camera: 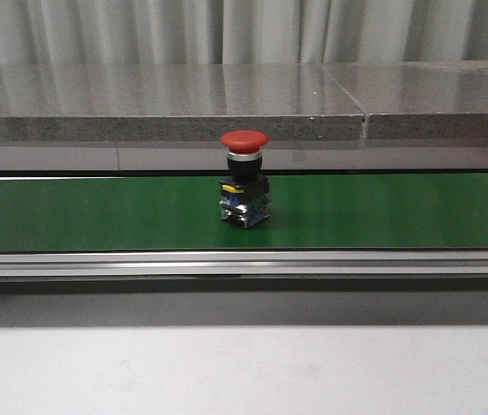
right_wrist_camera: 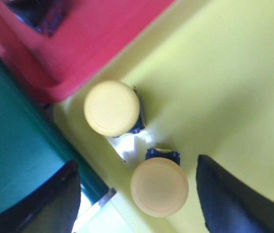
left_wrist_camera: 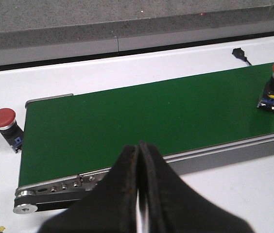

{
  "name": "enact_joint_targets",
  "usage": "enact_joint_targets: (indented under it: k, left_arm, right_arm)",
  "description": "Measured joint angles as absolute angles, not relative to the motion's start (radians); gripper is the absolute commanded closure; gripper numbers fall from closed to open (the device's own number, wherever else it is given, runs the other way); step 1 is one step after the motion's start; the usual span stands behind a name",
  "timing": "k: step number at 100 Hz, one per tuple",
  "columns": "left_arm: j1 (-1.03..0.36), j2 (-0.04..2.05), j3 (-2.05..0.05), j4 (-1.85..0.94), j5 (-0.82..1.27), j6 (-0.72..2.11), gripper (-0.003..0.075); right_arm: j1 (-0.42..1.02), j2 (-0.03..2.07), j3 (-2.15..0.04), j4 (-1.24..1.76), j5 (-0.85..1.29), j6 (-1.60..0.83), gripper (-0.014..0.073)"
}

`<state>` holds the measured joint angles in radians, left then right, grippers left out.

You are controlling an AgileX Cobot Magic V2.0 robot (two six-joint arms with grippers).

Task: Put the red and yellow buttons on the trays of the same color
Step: 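Lower the right gripper onto the red button on the belt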

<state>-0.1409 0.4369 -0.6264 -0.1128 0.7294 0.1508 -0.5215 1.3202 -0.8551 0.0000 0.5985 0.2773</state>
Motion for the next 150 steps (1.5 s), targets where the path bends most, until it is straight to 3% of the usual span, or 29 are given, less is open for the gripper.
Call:
enact_joint_targets:
  k: [26,52,68,95,120,150]
  left_arm:
    - [-0.141,0.437,-0.626,-0.113,0.729,0.151,0.0741]
    - [-0.141,0.437,-0.626,-0.113,0.729,0.151,0.0741]
    - [-0.141,0.437,-0.626,-0.113,0.729,0.151,0.0741]
    - [-0.141,0.437,-0.626,-0.113,0.729,0.151,0.0741]
    - [-0.141,0.437,-0.626,-0.113,0.729,0.151,0.0741]
    - [-0.141,0.437,-0.626,-0.113,0.729,0.151,0.0741]
  right_arm:
    - [-0.499,1.159,-0.855,-0.005,0.615,0.278,0.0083]
    - [-0.297,1.114,-0.874,-0.014,0.699,0.238,0.0076]
    - [-0.163,1.116,-0.926,-0.018,0.777,0.188,-0.0035]
    - [0.022,1.203,-1.085,-0.017,0.946,0.113,-0.0053]
    - [0.175,1.332,-1.229,0.103,1.076,-0.097,-0.0053]
    - [0.269,1.503,-1.315,0.213,1.115,-0.344,-0.0053]
